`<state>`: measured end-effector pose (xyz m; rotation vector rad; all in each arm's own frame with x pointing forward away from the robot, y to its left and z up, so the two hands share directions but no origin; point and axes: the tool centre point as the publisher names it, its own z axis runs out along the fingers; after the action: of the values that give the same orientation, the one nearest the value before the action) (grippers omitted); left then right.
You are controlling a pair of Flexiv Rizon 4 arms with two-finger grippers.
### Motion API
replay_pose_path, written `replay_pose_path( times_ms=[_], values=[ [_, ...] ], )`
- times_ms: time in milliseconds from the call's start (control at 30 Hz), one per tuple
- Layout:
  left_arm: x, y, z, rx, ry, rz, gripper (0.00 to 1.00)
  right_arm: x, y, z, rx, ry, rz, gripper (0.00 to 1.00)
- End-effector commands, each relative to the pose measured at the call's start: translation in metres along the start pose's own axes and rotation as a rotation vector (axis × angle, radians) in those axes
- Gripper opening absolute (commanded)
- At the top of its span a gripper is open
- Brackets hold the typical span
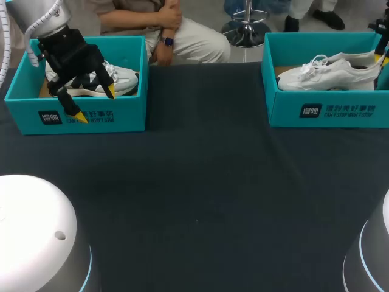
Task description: Take the shoe out of the shoebox, open the shoe tongue, remove and reinsert the insole, then place the shoe into the shoebox
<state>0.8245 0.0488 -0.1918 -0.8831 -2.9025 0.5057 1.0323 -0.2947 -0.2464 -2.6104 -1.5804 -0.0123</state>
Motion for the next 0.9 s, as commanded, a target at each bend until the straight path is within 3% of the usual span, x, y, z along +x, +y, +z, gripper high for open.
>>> replay_pose_path(
  times_ms=[33,533,900],
  values=[
    [0.0,0.0,0.0,-0.002,0.003,0.0,1.0,-0.004,-0.003,-0.007,0.004,0.027,0.001,0.0],
    [0.0,0.0,0.0,-0.002,0.003,0.0,1.0,-0.003,-0.002,-0.031,0.013,0.077,-0.005,0.0],
    [0.0,0.0,0.0,-0.002,0.003,0.0,1.0,-0.003,-0.004,-0.012,0.051,0.073,-0.009,0.0]
  ],
)
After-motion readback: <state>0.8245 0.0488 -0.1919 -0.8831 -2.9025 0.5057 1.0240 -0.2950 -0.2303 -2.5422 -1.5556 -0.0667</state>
